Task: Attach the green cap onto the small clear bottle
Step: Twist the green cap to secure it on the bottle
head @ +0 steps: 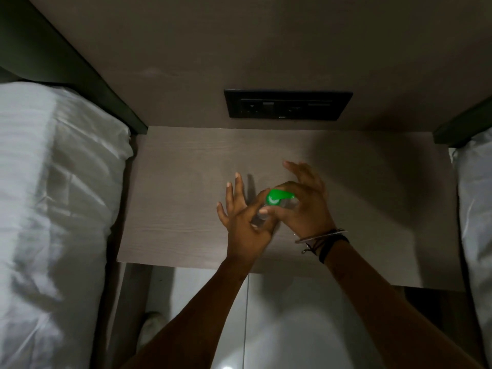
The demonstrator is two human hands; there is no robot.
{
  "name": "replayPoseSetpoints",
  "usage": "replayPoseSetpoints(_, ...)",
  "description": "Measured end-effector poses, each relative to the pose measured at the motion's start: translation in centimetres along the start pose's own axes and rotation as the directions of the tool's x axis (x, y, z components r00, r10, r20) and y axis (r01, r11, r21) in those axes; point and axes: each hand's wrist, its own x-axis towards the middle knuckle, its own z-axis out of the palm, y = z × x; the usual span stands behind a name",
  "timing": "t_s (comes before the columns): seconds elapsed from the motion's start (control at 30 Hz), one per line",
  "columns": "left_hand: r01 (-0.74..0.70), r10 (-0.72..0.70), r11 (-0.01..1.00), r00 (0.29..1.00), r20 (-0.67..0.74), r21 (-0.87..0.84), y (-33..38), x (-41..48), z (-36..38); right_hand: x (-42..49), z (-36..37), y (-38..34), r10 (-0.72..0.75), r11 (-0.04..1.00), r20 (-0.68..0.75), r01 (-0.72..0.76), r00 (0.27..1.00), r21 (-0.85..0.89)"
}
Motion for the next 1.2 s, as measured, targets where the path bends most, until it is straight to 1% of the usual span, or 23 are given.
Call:
replayPoseSetpoints(0.03, 0.004, -0.004, 1.000, 1.000, 0.003, 0.016, 0.0, 0.0, 0.0, 0.1, 0.2, -0.1, 0.004, 1.000, -0.015, -0.005, 1.000, -0.030)
replayPoseSetpoints(0.07, 0.006, -0.006, 1.000, 1.000, 0.006, 0.024, 0.0, 0.1, -0.1, 0.1, 0.3, -0.1, 0.009, 0.999, 0.004, -0.009, 1.000, -0.045)
replayPoseSetpoints(0.17, 0.003, -0.003, 1.000, 1.000, 0.007, -0.016, 0.0, 0.1, -0.1, -0.4, 0.2, 0.3, -0.003, 1.000, 0.129, 0.005, 0.992, -0.017)
replayPoseSetpoints(0.2, -0.010, 0.010, 1.000, 1.000, 0.005, -0.026, -0.1, 0.1, -0.1, -0.5, 0.0, 0.4, -0.026, 1.000, 0.120, 0.025, 0.992, 0.015)
replayPoseSetpoints(0.23, -0.026, 0.026, 0.999, 1.000, 0.004, -0.029, -0.1, 0.0, 0.0, -0.4, -0.3, 0.5, -0.043, 0.999, 0.081, 0.041, 0.996, 0.025)
replayPoseSetpoints(0.3, -0.041, 0.041, 0.999, 0.999, -0.003, -0.024, -0.1, 0.0, 0.1, -0.1, -0.5, 0.5, -0.048, 0.999, -0.003, 0.048, 0.999, -0.025)
replayPoseSetpoints(0.33, -0.039, 0.039, 0.999, 0.999, -0.012, -0.014, 0.0, 0.0, 0.1, 0.0, -0.3, 0.4, -0.049, 0.997, -0.018, 0.048, 0.999, -0.061)
replayPoseSetpoints(0.37, -0.036, 0.036, 0.999, 0.999, -0.023, 0.001, 0.0, 0.1, 0.0, 0.1, -0.1, 0.3, -0.049, 0.995, 0.001, 0.049, 0.999, -0.087)
replayPoseSetpoints(0.43, -0.037, 0.037, 0.999, 0.999, -0.039, 0.013, 0.0, 0.2, -0.1, -0.1, 0.2, 0.5, -0.051, 0.994, 0.101, 0.060, 0.994, -0.092)
replayPoseSetpoints(0.47, -0.043, 0.044, 0.999, 0.998, -0.035, 0.012, 0.0, 0.3, -0.1, -0.2, 0.2, 0.7, -0.058, 0.996, 0.139, 0.067, 0.989, -0.062)
replayPoseSetpoints(0.5, -0.055, 0.055, 0.998, 0.998, -0.023, 0.014, 0.0, 0.3, -0.1, -0.3, 0.1, 0.9, -0.067, 0.997, 0.148, 0.070, 0.987, -0.015)
replayPoseSetpoints(0.57, -0.075, 0.076, 0.997, 0.997, -0.002, 0.026, -0.1, 0.3, -0.1, -0.3, -0.2, 1.0, -0.063, 0.998, 0.092, 0.060, 0.994, 0.033)
replayPoseSetpoints(0.67, -0.051, 0.051, 0.999, 0.999, -0.014, 0.009, -0.1, 0.3, 0.0, 0.1, 0.4, 0.6, -0.069, 0.994, 0.003, 0.069, 0.998, -0.082)
replayPoseSetpoints(0.73, -0.033, 0.032, 0.999, 0.999, -0.013, -0.004, -0.1, 0.2, -0.1, 0.1, 1.0, 0.5, -0.067, 0.995, 0.030, 0.069, 0.997, -0.076)
replayPoseSetpoints(0.8, -0.037, 0.037, 0.999, 0.999, -0.003, -0.025, -0.1, 0.3, -0.2, -0.2, 1.2, 0.7, -0.077, 0.997, 0.086, 0.079, 0.993, -0.015)
replayPoseSetpoints(0.83, -0.048, 0.048, 0.998, 0.999, 0.005, -0.029, -0.1, 0.4, -0.3, -0.4, 1.3, 0.8, -0.081, 0.997, 0.087, 0.081, 0.993, 0.012)
replayPoseSetpoints(0.9, -0.079, 0.080, 0.996, 0.997, 0.014, -0.030, -0.2, 0.5, -0.4, -0.5, 1.2, 0.8, -0.074, 0.997, 0.040, 0.073, 0.996, 0.030)
replayPoseSetpoints(1.07, -0.090, 0.090, 0.996, 0.995, 0.036, -0.018, -0.7, 1.2, -0.4, -0.1, 1.4, 0.1, -0.067, 0.996, -0.071, 0.063, 0.995, -0.059)
replayPoseSetpoints(1.13, -0.086, 0.086, 0.996, 0.995, 0.056, -0.003, -0.7, 1.4, -0.5, -0.4, 1.7, -0.1, -0.064, 0.989, -0.136, 0.044, 0.989, -0.140)
replayPoseSetpoints(1.2, -0.088, 0.088, 0.996, 0.993, 0.081, 0.004, -0.8, 1.6, -0.7, -0.7, 2.0, -0.6, -0.034, 0.974, -0.213, -0.015, 0.976, -0.226)
